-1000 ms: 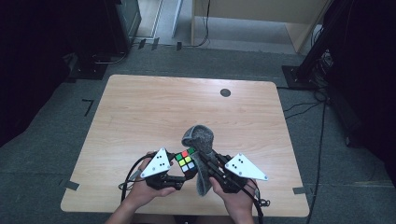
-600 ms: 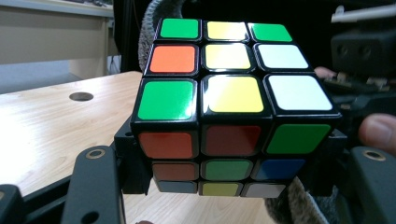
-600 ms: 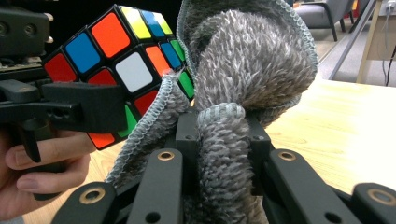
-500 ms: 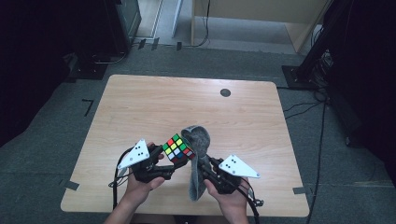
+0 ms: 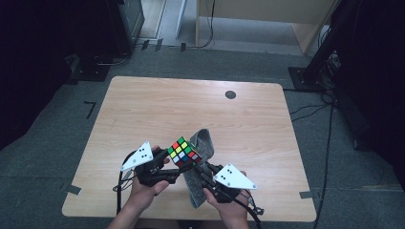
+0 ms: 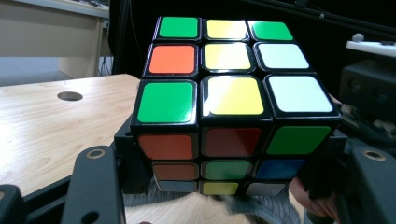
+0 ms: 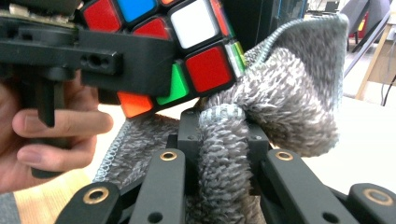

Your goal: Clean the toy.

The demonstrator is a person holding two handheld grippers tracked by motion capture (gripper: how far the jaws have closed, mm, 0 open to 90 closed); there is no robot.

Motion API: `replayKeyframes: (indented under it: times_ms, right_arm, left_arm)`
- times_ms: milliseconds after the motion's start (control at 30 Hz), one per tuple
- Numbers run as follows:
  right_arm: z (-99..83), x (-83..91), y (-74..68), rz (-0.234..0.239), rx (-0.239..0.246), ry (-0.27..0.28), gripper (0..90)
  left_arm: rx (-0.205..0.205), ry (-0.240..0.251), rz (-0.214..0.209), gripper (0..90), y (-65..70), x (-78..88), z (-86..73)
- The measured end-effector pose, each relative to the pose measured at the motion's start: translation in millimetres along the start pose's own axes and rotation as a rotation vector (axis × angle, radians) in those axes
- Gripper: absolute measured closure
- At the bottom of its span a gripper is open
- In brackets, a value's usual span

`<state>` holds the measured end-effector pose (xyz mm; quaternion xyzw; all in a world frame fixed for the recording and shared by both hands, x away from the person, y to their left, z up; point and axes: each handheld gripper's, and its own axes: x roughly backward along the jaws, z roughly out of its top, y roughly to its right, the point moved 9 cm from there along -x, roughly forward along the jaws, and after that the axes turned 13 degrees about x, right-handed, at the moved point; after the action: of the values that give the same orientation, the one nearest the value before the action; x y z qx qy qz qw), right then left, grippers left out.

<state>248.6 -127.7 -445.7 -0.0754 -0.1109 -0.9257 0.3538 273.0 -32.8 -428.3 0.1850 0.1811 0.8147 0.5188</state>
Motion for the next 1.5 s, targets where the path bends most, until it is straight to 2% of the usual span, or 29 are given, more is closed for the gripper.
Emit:
replayKeyframes:
  times_ms: [100,133,167,200,233,267,300,333,400,467,533,633,700,767,833,900,933,1000,1033,1100,1133,1167,1233,1300,1367,1433,1467,1500]
  right_arm:
    - [-3.6,-4.5,-10.9,0.043,0.025,-0.018,76.2]
    - [-7.7,-9.8,-26.4,0.087,0.072,-0.047,76.1]
    - [-7.7,-9.8,-26.4,0.087,0.072,-0.047,76.1]
    - [-9.3,-11.9,-31.9,0.098,0.103,-0.058,76.1]
    - [-9.8,-12.3,-32.8,0.084,0.132,-0.067,76.1]
    - [-7.9,-9.1,-24.7,0.036,0.139,-0.067,76.2]
    - [-7.9,-9.1,-24.7,0.036,0.139,-0.067,76.2]
    - [-6.0,-6.1,-17.1,0.007,0.121,-0.058,76.3]
    - [-2.5,0.1,-2.7,-0.038,0.065,-0.034,76.3]
    - [-2.0,0.8,-0.9,-0.028,0.039,-0.028,76.2]
    - [-4.1,-3.0,-10.6,-0.005,0.067,-0.039,76.1]
    - [-9.0,-9.8,-32.2,0.036,0.152,-0.06,76.0]
    - [-8.6,-10.5,-37.3,0.037,0.197,-0.064,76.1]
    - [-4.3,-6.9,-29.7,0.028,0.181,-0.05,76.1]
    - [-0.4,-1.4,-14.5,-0.016,0.134,-0.028,76.1]
    - [0.3,1.4,-5.6,-0.028,0.086,-0.016,76.1]
    - [-0.5,0.5,-6.2,-0.022,0.088,-0.013,76.0]
    - [-6.7,-7.1,-25.6,0.044,0.126,-0.036,75.7]
    - [-6.7,-7.1,-25.6,0.044,0.126,-0.036,75.7]
    - [-10.7,-12.1,-41.4,0.086,0.186,-0.054,75.7]
    - [-11.2,-12.7,-44.8,0.084,0.214,-0.062,75.8]
    - [-10.4,-12.2,-43.7,0.076,0.231,-0.066,75.8]
    - [-6.6,-8.6,-32.3,0.054,0.214,-0.057,75.8]
    - [-2.2,-2.8,-13.5,0.005,0.166,-0.033,75.8]
    - [-0.5,1.6,-2.0,-0.017,0.113,-0.021,75.8]
    - [-3.1,-2.4,-15.1,0.018,0.17,-0.031,75.5]
    - [-3.1,-2.4,-15.1,0.018,0.17,-0.031,75.5]
    - [-5.4,-5.5,-24.1,0.044,0.198,-0.041,75.5]
  left_arm:
    - [0.015,-0.006,0.01,34.3,-2.3,-2.0,-1.3]
    - [0.02,-0.008,0.015,34.2,-3.6,-2.0,-1.7]
    - [0.022,-0.01,0.02,34.2,-4.7,-1.9,-1.9]
    - [0.02,-0.012,0.023,34.3,-5.6,-1.6,-2.3]
    - [0.021,-0.008,0.025,34.2,-5.9,-1.3,-2.2]
    - [0.022,-0.007,0.025,34.3,-6.1,-0.8,-1.9]
    - [0.022,-0.006,0.023,34.3,-6.0,-0.5,-1.6]
    - [0.022,-0.007,0.018,34.2,-5.7,-0.2,-1.6]
    - [0.02,-0.006,0.017,34.3,-5.7,-0.6,-1.8]
    - [0.022,-0.007,0.018,34.2,-5.8,-1.2,-1.9]
    - [0.027,-0.008,0.022,34.3,-6.5,-1.5,-2.2]
    - [0.025,-0.009,0.029,34.2,-8.5,-0.1,-1.9]
    - [0.03,-0.002,0.025,34.2,-9.7,1.7,-0.3]
    - [0.034,0.006,0.027,34.3,-10.4,2.9,1.4]
    - [0.037,0.006,0.027,34.2,-10.3,2.7,1.2]
    - [0.032,0.002,0.03,34.3,-10.0,1.3,0.2]
    - [0.032,-0.003,0.03,34.2,-9.7,0.6,-0.6]
    - [0.035,-0.004,0.026,34.2,-8.5,-0.7,-1.2]
    - [0.031,-0.008,0.028,34.2,-8.4,-0.6,-1.6]
    - [0.03,-0.012,0.029,34.2,-8.5,-0.3,-1.8]
    - [0.03,-0.008,0.028,34.3,-8.9,0.1,-1.3]
    - [0.033,-0.007,0.028,34.2,-9.1,1.0,-0.7]
    - [0.034,-0.002,0.026,34.3,-9.1,2.0,0.7]
    - [0.031,-0.004,0.025,34.3,-8.7,2.0,0.4]
    - [0.032,-0.006,0.021,34.3,-8.3,1.1,0.1]
    - [0.034,-0.01,0.023,34.2,-8.3,0.1,-0.9]
    - [0.034,-0.01,0.023,34.3,-8.3,0.1,-0.9]
    - [0.035,-0.01,0.025,34.3,-8.5,0.1,-1.0]
